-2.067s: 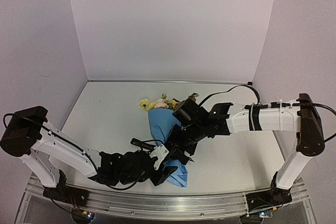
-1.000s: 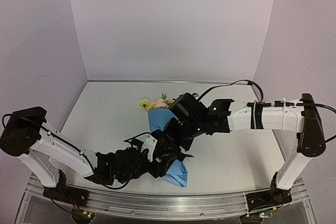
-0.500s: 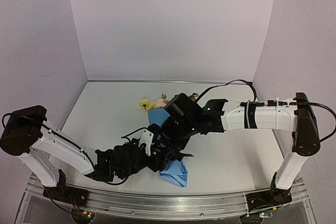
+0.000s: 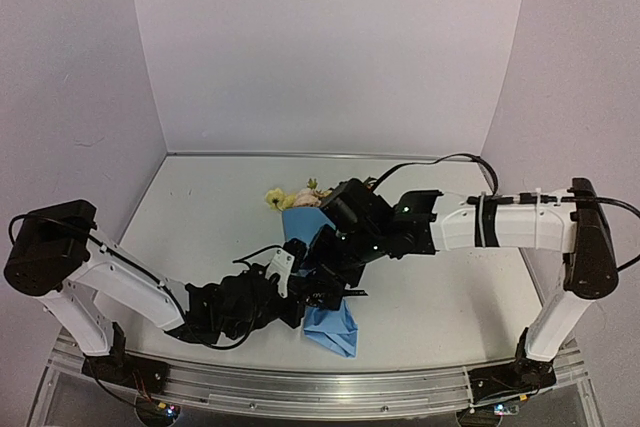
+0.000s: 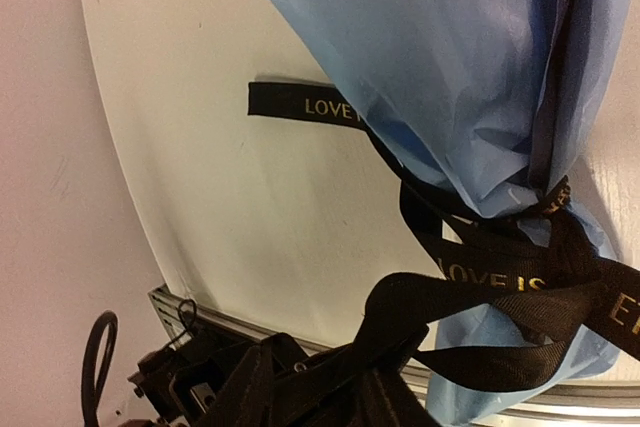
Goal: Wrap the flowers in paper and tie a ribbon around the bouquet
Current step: Pass from the right arm to the left, then adjust the ribbon on the folded bouquet.
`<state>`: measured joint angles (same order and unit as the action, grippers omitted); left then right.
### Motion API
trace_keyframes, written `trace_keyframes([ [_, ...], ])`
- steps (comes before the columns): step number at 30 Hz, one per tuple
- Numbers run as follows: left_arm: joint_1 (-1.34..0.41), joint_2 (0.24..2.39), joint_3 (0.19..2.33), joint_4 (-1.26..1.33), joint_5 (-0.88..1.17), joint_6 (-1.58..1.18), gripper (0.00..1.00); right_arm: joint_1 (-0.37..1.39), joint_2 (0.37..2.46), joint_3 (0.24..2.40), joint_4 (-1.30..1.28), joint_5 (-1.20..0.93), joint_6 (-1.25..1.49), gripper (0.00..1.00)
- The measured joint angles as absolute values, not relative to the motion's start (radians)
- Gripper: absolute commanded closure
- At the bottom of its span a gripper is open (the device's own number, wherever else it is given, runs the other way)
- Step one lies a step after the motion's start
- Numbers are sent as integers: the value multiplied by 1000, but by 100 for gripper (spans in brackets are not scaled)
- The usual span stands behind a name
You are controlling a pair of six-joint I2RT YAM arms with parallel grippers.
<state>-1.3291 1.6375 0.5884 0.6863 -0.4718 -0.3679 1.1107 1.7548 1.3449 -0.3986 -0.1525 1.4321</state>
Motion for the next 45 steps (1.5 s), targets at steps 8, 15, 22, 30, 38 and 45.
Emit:
trace_keyframes([
  [8, -1332, 1637, 598, 716, -445, -368, 100, 1104, 1553, 1224, -515, -171, 1236, 41],
  [15, -1332, 1637, 604, 716, -437, -368, 100, 1052, 1364, 1019, -590, -138, 1146, 39],
  [22, -1332, 1637, 621, 716, -426, -366, 100, 972, 1436, 916, -506, -168, 1177, 42],
  [30, -1332, 1637, 622, 715, -422, -364, 100, 969, 1536, 901, -296, -192, 1312, 66],
  [38, -1332, 1637, 622, 715, -417, -359, 100, 969, 1555, 807, -163, -177, 1428, 100],
  [45, -1332, 1637, 622, 713, -381, -336, 100, 939, 1503, 773, -179, -168, 1395, 100],
])
